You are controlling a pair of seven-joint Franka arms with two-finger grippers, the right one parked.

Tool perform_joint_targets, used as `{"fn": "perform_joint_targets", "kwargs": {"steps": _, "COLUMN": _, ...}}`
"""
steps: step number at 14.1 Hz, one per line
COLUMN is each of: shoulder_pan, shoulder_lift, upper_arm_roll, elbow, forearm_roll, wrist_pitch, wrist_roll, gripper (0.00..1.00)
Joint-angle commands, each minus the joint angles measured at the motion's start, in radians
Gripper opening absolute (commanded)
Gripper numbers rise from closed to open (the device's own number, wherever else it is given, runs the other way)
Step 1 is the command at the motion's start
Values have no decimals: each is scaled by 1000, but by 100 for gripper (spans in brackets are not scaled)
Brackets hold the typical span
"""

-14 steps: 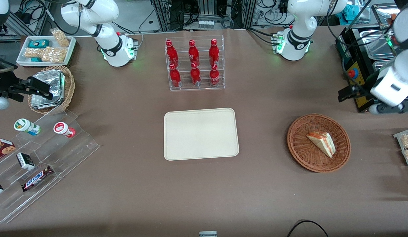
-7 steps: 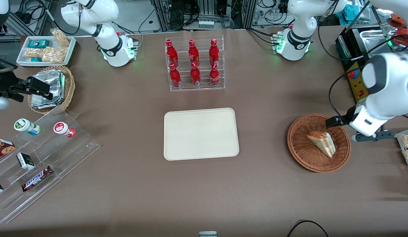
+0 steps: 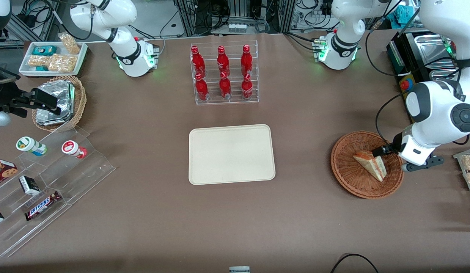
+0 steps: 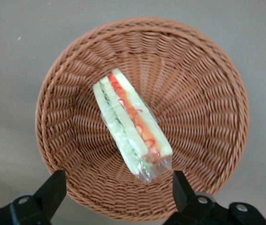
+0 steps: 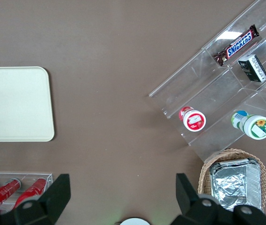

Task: Place sandwich from basket to tray
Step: 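Move the open left gripper down over the sandwich in the wicker basket, then close the left gripper on the wrapped sandwich wedge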

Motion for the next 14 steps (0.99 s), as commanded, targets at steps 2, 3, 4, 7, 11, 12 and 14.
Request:
{"fn": "perform_joint_targets", "kwargs": {"steps": 2, "shoulder_pan": 6, "shoulder_lift": 25, "upper_arm_roll": -11, "elbow": -2, "forearm_roll": 1, "wrist_pitch": 70, "wrist_roll": -251, "gripper": 100}}
{"fn": "perform_joint_targets", "kwargs": {"steps": 3, "shoulder_pan": 3, "shoulder_lift": 32, "upper_arm_roll": -12, "elbow": -2, "forearm_roll": 1, "wrist_pitch": 83, "wrist_roll": -329, "gripper": 100}}
{"fn": "perform_joint_targets", "kwargs": {"steps": 4, "shoulder_pan": 0, "shoulder_lift": 49, "upper_arm_roll": -12, "elbow": -2, "forearm_roll": 1, "wrist_pitch": 99, "wrist_roll": -403, "gripper": 100}}
{"fn": "perform_joint_targets", "kwargs": {"steps": 7, "shoulder_pan": -3, "shoulder_lift": 86, "upper_arm_roll": -17, "elbow": -2, "forearm_roll": 0, "wrist_pitch": 136, "wrist_roll": -508, "gripper": 100}}
{"fn": "perform_joint_targets", "kwargs": {"steps": 11, "shoulder_pan": -5, "shoulder_lift": 135, "upper_arm_roll": -20, "elbow": -2, "forearm_roll": -16, "wrist_pitch": 169, "wrist_roll": -552, "gripper": 94}}
{"fn": "perform_joint_targets", "kwargs": {"steps": 12, "shoulder_pan": -5, "shoulder_lift": 144, "upper_arm_roll": -20, "elbow": -2, "forearm_roll": -16, "wrist_pitch": 168, "wrist_roll": -552, "gripper": 72}}
{"fn": "perform_joint_targets", "kwargs": {"steps": 14, "shoulder_pan": -5, "shoulder_lift": 144, "upper_arm_roll": -20, "elbow": -7, "forearm_roll": -14, "wrist_pitch": 154, "wrist_roll": -548, "gripper": 14}}
